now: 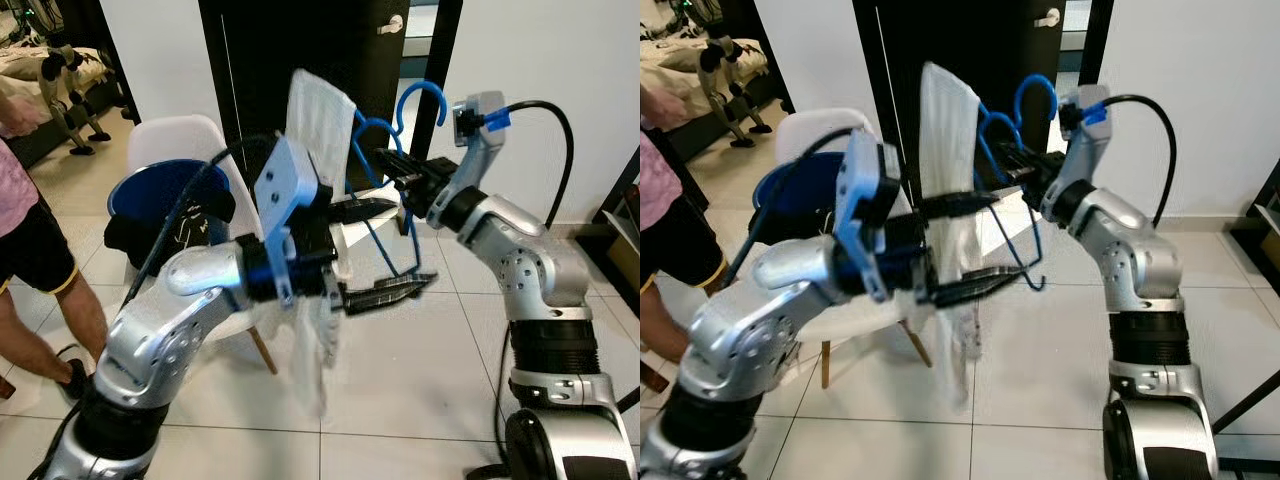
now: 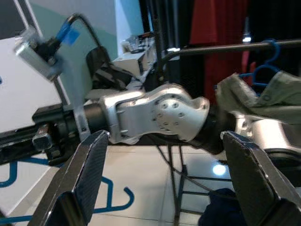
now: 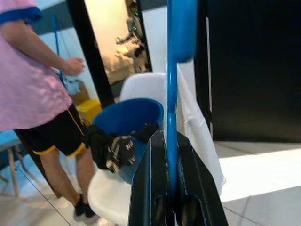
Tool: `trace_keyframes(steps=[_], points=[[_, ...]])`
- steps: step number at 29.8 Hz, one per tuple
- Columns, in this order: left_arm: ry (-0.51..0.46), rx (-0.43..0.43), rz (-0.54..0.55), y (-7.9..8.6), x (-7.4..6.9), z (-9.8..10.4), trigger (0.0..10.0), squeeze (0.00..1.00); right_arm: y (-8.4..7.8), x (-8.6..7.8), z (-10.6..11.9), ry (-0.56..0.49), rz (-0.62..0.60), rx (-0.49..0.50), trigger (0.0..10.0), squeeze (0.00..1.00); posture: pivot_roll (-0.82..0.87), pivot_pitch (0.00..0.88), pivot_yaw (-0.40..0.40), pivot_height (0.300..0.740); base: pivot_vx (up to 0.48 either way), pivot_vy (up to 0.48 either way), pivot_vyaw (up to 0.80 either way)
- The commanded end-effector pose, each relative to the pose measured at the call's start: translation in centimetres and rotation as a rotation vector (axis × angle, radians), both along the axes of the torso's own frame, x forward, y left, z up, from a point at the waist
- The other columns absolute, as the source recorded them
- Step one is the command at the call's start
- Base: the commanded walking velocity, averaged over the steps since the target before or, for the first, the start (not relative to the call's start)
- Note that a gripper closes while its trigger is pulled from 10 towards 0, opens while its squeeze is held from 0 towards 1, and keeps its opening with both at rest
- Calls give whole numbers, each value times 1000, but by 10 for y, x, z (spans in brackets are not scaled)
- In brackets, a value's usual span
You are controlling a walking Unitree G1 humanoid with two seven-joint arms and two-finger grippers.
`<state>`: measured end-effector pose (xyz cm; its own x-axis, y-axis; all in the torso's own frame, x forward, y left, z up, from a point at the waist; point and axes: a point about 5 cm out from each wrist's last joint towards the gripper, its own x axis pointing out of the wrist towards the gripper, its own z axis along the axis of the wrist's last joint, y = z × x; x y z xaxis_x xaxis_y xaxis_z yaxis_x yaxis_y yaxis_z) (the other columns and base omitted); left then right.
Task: Hang hanger
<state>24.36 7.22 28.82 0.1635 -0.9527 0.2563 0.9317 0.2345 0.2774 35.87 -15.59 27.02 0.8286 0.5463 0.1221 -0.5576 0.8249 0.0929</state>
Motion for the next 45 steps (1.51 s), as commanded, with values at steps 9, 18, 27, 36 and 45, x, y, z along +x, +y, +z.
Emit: trace_keyframes(steps=[9, 18, 27, 36, 45], points=[[43, -132, 554, 30, 55, 9, 10000, 0, -12, -9, 16, -121, 23, 49, 10000, 0, -71, 0, 13, 740, 0, 0, 0], [-2, -87, 972, 48, 84, -12, 10000, 0, -7, -15, 20, -157, 54, 96, 10000, 0, -75, 0, 21, 740, 0, 0, 0], [14, -109, 1025, 48, 90, -26, 10000, 0, 8, -22, 17, -151, 137, 83, 10000, 0, -90, 0, 24, 740, 0, 0, 0], [-37, -205, 941, 30, 93, -11, 10000, 0, 42, -40, -1, -97, 281, 54, 10000, 0, -95, 0, 32, 740, 0, 0, 0], [-118, -106, 1057, 33, 99, -19, 10000, 0, 44, -42, 1, -98, 289, 69, 10000, 0, -95, 0, 31, 740, 0, 0, 0]])
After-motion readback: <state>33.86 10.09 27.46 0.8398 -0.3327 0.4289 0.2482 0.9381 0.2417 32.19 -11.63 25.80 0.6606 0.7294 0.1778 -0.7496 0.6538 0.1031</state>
